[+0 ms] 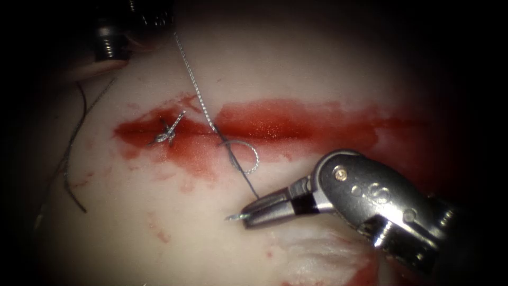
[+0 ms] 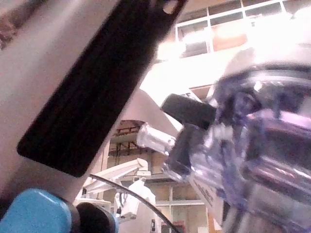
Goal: Wound Closure
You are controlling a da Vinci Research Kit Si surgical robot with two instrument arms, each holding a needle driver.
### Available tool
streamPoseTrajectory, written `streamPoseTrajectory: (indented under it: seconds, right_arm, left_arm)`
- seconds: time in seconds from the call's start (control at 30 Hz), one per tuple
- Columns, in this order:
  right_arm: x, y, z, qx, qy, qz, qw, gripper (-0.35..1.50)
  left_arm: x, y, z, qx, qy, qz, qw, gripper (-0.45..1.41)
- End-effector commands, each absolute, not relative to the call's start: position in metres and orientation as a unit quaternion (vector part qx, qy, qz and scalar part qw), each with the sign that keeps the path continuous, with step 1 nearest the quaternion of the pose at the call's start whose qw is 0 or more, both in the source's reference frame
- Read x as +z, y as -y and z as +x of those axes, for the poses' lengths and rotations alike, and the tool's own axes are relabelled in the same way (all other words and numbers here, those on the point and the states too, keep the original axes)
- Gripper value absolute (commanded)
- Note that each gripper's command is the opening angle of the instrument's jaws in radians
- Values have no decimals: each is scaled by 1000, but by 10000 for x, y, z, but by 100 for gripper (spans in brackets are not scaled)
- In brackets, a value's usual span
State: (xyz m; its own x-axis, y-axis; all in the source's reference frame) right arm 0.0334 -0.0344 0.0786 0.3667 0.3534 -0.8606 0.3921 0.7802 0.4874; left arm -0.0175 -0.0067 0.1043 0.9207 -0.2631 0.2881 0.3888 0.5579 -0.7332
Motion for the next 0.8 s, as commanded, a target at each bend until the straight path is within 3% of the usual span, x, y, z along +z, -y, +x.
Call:
streamPoseTrajectory:
  seconds: [0.03, 0.37, 0.8]
  right_arm:
    - [788, 341, 345, -12, -561, 335, 757, -35]
    - [804, 370, 366, -43, -545, 351, 760, -35]
    - [784, 385, 370, -47, -537, 384, 750, -35]
  left_arm:
    - [1036, 54, -181, -175, 74, -436, 880, -45]
    - [1030, 32, -184, -91, 18, -469, 878, -45]
    - [1051, -15, -244, 97, -107, -472, 870, -45]
